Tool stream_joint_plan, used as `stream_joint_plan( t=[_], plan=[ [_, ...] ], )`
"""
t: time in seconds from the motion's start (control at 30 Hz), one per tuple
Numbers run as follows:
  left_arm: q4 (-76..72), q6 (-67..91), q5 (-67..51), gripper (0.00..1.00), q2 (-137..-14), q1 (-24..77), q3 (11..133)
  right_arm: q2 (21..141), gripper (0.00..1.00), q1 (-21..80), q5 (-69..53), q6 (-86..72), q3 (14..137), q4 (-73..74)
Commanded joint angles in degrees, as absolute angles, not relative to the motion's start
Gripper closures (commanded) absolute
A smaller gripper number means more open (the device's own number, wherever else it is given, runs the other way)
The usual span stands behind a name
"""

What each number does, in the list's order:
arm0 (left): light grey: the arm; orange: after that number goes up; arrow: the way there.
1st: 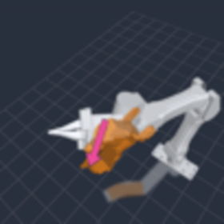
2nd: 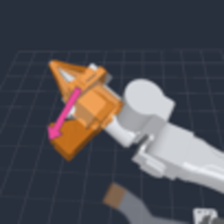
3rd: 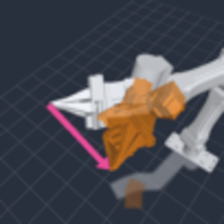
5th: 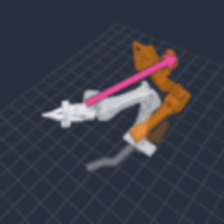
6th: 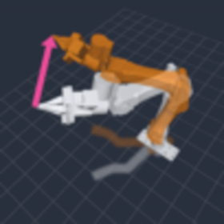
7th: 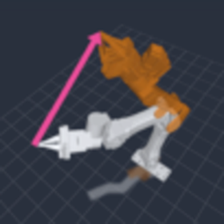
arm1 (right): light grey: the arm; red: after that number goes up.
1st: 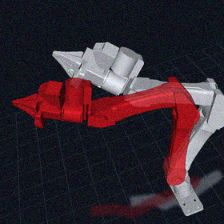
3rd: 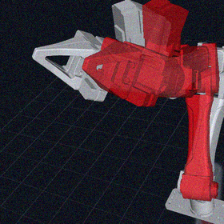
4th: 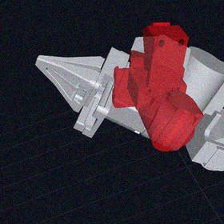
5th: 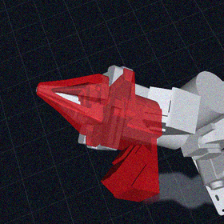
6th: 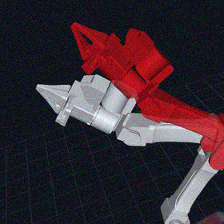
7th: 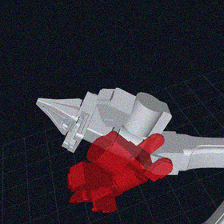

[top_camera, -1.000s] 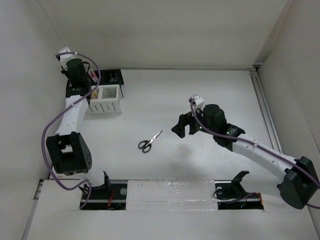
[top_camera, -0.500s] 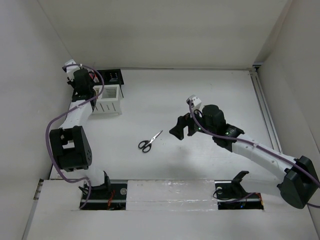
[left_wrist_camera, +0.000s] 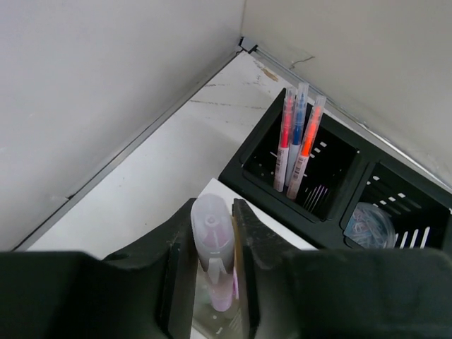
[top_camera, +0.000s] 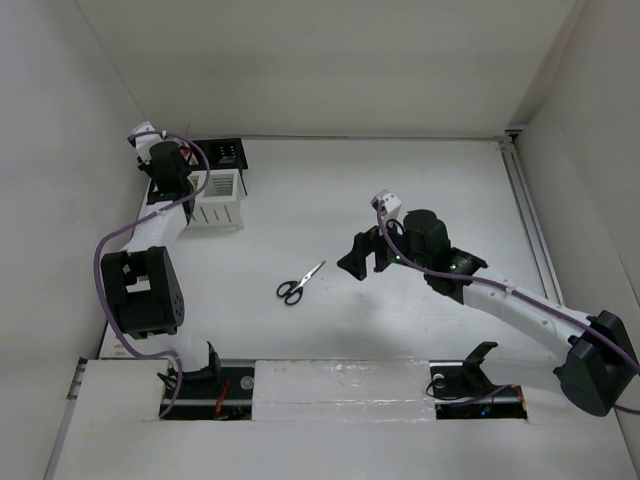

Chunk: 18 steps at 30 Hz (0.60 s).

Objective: Sort the stationery into containers
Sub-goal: Place the stationery into the container

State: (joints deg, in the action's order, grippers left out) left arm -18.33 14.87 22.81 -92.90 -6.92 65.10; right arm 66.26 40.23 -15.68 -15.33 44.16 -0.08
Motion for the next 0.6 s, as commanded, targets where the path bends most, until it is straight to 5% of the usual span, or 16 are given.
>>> stream_joint_plan(
  t=[0.0,0.17,0.23,0.43,0.57],
  plan=[
    [-22.15,15.12,23.20,0.79,-91.85,-7.29,64.25,66.27,0.00,40.78,-16.70,-14.33,44.82,-4.04],
    [-22.15,15.12,21.71,0.38,-90.62,-7.29,62.75,66.27,0.00,40.78,-16.70,-14.33,44.82,-4.04],
    [-22.15,15.12,21.18,0.00,-89.22,-6.77,62.23,66.27,0.00,40.78,-16.70,-14.33,44.82,-4.04],
    [-21.10,12.13,22.85,0.00,-82.36,-2.29,63.44,67.41,0.00,40.78,-16.70,-14.33,44.82,-4.04],
    [-14.27,14.06,13.83,0.00,-78.05,-2.29,68.88,67.94,0.00,41.31,-12.49,-16.34,45.44,-2.99]
  ],
)
